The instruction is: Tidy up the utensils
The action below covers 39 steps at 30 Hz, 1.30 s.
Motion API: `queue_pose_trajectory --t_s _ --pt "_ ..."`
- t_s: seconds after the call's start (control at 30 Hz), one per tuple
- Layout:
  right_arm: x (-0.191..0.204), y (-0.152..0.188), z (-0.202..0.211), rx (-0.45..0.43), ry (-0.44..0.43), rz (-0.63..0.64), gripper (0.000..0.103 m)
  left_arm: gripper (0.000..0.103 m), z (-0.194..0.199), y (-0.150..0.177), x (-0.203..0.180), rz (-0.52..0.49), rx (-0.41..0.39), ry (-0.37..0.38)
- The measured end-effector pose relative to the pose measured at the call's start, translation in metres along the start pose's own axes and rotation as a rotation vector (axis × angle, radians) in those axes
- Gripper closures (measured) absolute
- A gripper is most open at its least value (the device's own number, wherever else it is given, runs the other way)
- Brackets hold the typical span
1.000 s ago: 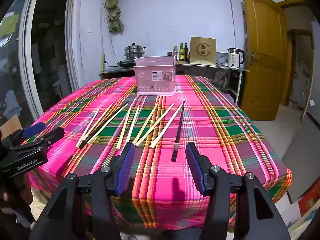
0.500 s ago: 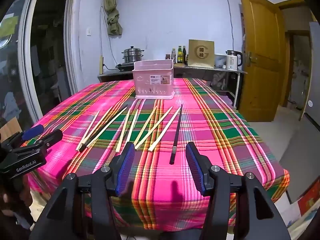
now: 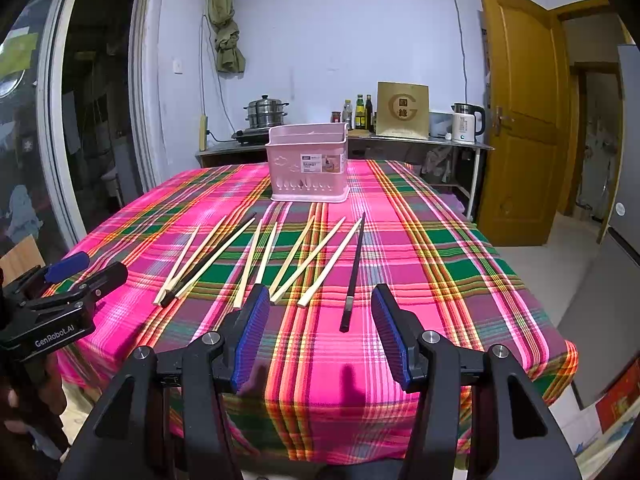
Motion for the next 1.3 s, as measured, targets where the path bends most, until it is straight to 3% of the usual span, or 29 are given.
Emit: queue_pose_trajectory --t_s 1.3 --pt "0.0004 -0.0014 0.0029 -0.007 -0.001 0.000 0.049 0.020 0.0068 -0.0015 -0.0050 -0.008 -0.003 0.011"
Point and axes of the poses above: each gripper's, at about its wrist camera, not at the fingertips, and z roughly against the way its jaws point, x to its left, y to its underside, the point moved 9 cm from there along -z, roughly the way its jaws point, and after that the axes turned 15 degrees about x, right-handed, at the moved point
